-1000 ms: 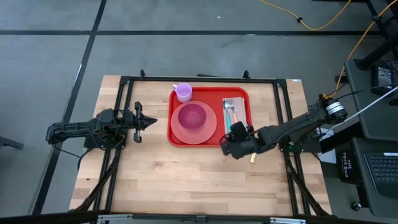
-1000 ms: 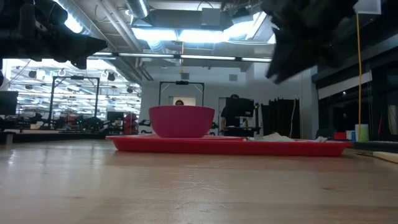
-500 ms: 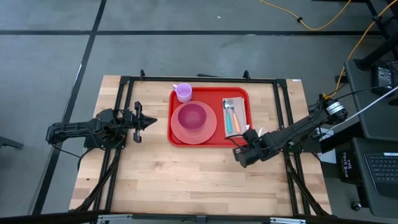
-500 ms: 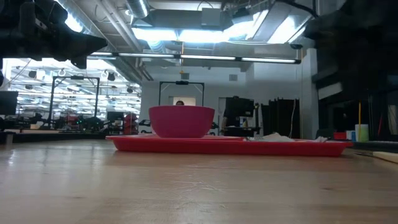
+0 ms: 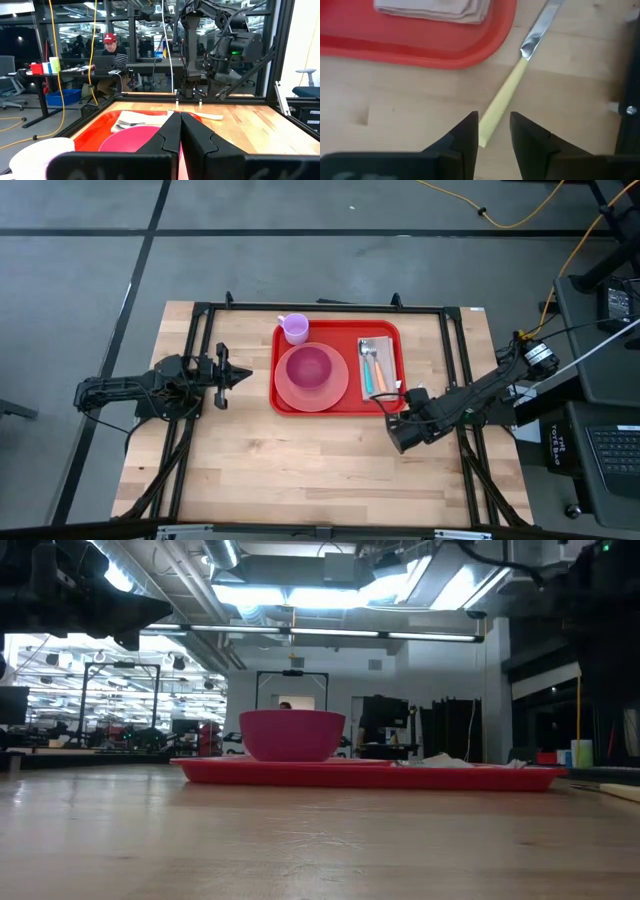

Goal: Set up tray
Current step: Put the yellow table knife on the brown table napkin to the right of the orange fork

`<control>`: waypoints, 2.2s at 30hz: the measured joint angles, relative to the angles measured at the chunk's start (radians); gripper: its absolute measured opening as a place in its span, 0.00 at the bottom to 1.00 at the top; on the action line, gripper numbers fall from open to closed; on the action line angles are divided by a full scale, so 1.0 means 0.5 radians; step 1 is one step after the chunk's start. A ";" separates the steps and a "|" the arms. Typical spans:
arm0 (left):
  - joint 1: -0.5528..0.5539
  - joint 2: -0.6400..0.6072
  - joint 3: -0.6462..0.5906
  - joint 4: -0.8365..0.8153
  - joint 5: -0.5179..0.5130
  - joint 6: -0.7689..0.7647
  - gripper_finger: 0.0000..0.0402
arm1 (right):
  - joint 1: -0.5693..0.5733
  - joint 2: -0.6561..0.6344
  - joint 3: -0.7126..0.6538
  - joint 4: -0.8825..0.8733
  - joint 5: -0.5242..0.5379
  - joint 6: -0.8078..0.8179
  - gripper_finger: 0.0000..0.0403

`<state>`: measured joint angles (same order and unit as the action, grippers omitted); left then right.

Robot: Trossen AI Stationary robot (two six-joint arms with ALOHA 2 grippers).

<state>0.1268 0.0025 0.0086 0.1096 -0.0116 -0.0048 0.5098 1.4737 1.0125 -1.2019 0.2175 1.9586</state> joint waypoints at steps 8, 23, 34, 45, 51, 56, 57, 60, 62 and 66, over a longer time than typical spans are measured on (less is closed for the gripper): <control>0.000 0.000 0.000 0.000 0.001 0.000 0.01 | 0.000 0.001 -0.209 0.179 -0.003 0.167 0.29; 0.000 0.000 0.000 0.000 0.001 0.000 0.01 | -0.005 0.001 -0.561 0.533 0.002 0.371 0.29; 0.000 0.000 0.000 0.000 0.001 0.000 0.01 | -0.005 0.002 -0.659 0.641 0.102 0.426 0.29; 0.000 0.000 0.000 0.000 0.001 0.069 0.01 | -0.006 0.030 -0.661 0.642 0.103 0.428 0.29; 0.001 0.000 0.000 0.001 0.001 0.069 0.01 | -0.008 0.112 -0.660 0.644 0.003 0.427 0.29; 0.001 0.000 0.000 0.001 0.001 0.069 0.01 | -0.008 0.128 -0.655 0.642 0.006 0.412 0.29; 0.000 0.000 0.000 0.001 0.001 0.069 0.01 | -0.008 0.128 -0.655 0.637 0.009 0.400 0.29; 0.001 0.000 0.000 0.001 0.001 0.069 0.01 | -0.008 0.128 -0.656 0.631 0.010 0.363 0.29; 0.000 0.000 0.000 0.001 0.001 0.069 0.01 | -0.008 0.129 -0.656 0.633 0.011 0.363 0.27; 0.000 0.000 0.000 0.000 0.001 0.069 0.01 | -0.008 0.129 -0.656 0.643 0.012 0.370 0.18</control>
<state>0.1268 0.0025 0.0086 0.1098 -0.0113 0.0296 0.5060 1.5383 0.6846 -0.8806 0.2234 2.1434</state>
